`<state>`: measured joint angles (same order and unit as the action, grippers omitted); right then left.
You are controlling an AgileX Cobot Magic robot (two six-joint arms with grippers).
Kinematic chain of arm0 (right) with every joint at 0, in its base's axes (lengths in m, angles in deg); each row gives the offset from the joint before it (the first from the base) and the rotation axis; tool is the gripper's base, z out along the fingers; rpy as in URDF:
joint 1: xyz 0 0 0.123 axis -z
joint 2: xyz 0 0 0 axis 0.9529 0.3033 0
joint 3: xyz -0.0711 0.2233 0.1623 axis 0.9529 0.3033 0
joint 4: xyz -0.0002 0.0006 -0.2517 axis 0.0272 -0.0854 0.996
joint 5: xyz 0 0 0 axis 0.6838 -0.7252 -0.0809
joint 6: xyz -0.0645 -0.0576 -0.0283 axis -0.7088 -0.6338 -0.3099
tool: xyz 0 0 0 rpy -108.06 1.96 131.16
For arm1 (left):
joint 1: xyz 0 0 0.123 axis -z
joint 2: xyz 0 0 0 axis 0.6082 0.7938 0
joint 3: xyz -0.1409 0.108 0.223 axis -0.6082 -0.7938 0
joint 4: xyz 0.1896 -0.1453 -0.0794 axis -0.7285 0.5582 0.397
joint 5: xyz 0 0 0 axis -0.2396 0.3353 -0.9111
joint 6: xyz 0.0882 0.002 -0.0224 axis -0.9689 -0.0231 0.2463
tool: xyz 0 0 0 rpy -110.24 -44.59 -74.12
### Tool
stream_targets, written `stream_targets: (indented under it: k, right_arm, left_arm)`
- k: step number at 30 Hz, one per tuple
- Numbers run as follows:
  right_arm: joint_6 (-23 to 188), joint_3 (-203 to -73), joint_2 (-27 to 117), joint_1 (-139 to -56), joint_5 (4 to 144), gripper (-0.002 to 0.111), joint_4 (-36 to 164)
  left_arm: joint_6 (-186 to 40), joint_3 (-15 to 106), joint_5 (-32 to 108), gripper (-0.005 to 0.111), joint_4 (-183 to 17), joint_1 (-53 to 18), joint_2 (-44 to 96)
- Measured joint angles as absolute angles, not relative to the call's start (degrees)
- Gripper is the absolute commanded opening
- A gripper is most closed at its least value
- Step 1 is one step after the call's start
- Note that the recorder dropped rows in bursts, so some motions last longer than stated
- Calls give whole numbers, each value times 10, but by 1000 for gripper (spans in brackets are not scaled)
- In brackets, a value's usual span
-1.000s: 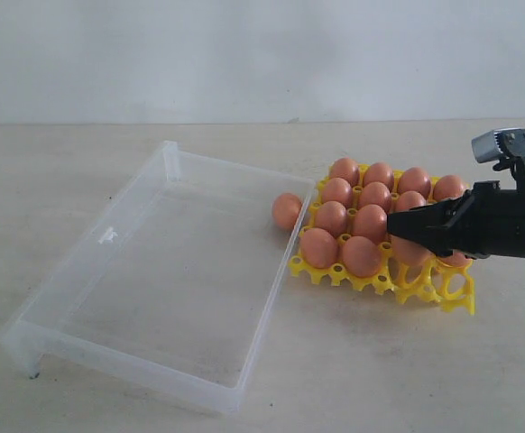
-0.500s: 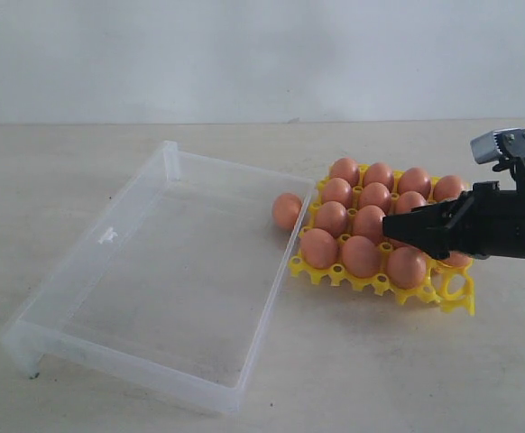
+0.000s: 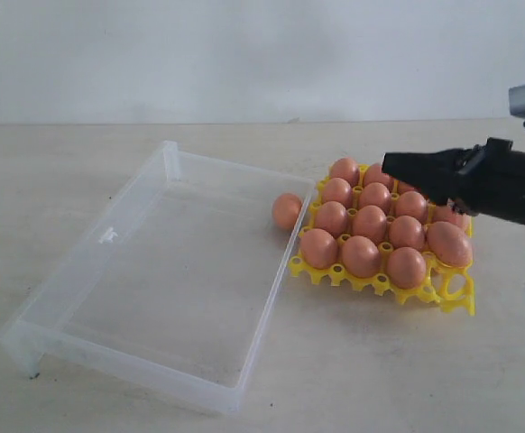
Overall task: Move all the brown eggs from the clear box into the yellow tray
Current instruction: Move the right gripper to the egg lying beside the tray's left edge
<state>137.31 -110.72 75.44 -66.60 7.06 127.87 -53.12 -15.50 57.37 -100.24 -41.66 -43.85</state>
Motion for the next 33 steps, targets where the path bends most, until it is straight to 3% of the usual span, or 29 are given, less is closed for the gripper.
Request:
stream_targets:
  k: [1, 6, 9, 14, 18, 21, 26, 33]
  right_arm:
    - [1377, -1109, 745, -669, 63, -1, 1265]
    - [1379, -1160, 691, -735, 62, 0, 1269]
    - [1379, -1224, 663, -817, 149, 0, 1311]
    - [1370, -1336, 662, -1000, 552, 0, 1406]
    - [1355, -1407, 697, -1101, 851, 0, 1420]
    - [1349, -1436, 717, -1124, 948, 0, 1394]
    - [1326, -1450, 724, -1127, 986, 0, 1284]
    - [1137, -1469, 754, -1129, 1116, 0, 1136]
  left_arm:
    - [-531, -155, 574, -4, -1002, -417, -439]
    - [-531, -155, 574, -4, -1002, -417, -439]
    - [-531, -155, 573, -4, -1002, -417, -439]
    - [-531, -155, 573, -4, -1002, -417, -439]
    - [-531, -155, 573, -4, -1002, -417, -439]
    - [-531, -155, 573, -4, -1002, -417, -439]
    - [-531, -155, 573, -4, -1002, -417, -439]
    - [-531, -155, 573, -4, -1002, -417, -439]
